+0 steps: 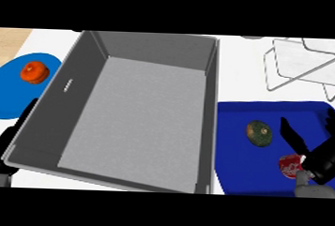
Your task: Pick the can from the tray and place it in the tiered shelf
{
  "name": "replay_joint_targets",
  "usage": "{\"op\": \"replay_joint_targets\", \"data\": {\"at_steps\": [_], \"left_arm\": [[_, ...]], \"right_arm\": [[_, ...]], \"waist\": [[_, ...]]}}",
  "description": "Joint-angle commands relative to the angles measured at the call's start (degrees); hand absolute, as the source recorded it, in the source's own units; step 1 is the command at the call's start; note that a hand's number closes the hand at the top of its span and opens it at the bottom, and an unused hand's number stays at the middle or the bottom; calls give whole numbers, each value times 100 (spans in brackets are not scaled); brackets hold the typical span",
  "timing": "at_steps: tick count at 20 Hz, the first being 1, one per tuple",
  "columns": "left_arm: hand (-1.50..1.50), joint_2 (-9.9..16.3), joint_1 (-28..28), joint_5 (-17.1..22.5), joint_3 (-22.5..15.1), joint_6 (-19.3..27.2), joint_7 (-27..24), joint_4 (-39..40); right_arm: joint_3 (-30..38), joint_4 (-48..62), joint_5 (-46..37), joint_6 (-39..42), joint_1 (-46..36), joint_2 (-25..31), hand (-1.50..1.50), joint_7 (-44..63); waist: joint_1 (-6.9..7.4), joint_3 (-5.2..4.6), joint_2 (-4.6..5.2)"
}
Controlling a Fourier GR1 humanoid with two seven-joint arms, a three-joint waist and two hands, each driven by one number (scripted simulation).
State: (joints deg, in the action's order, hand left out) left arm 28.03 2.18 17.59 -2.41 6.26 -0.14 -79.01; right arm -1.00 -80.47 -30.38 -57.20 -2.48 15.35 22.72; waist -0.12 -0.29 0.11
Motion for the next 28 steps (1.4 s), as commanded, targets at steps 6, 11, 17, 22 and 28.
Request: {"op": "replay_joint_targets", "data": {"at_steps": [6, 11, 17, 22, 28], "left_arm": [[0, -3, -111, -19, 60, 97, 150, -32], [0, 94, -72, -6, 22, -69, 215, -24], [0, -17, -96, -61, -79, -67, 177, -67], [0, -74, -176, -150, -47, 51, 205, 43], [0, -79, -29, -130, -10, -22, 235, -75]], "right_arm": [[352, 313, -2478, 984, 303, -167, -150, 2319], [47, 24, -2861, 2880, 207, -130, -150, 3553], [-474, -183, -2919, 5122, -159, -282, -150, 4863], [-454, -853, -2899, 6600, -294, -85, -150, 5506], [-142, -1519, -2756, 7649, -536, -155, -150, 5896]], "waist": [[-80, -54, -3], [0, -58, -24], [92, -26, -24], [-62, -4, -38], [-28, 11, -41]]}}
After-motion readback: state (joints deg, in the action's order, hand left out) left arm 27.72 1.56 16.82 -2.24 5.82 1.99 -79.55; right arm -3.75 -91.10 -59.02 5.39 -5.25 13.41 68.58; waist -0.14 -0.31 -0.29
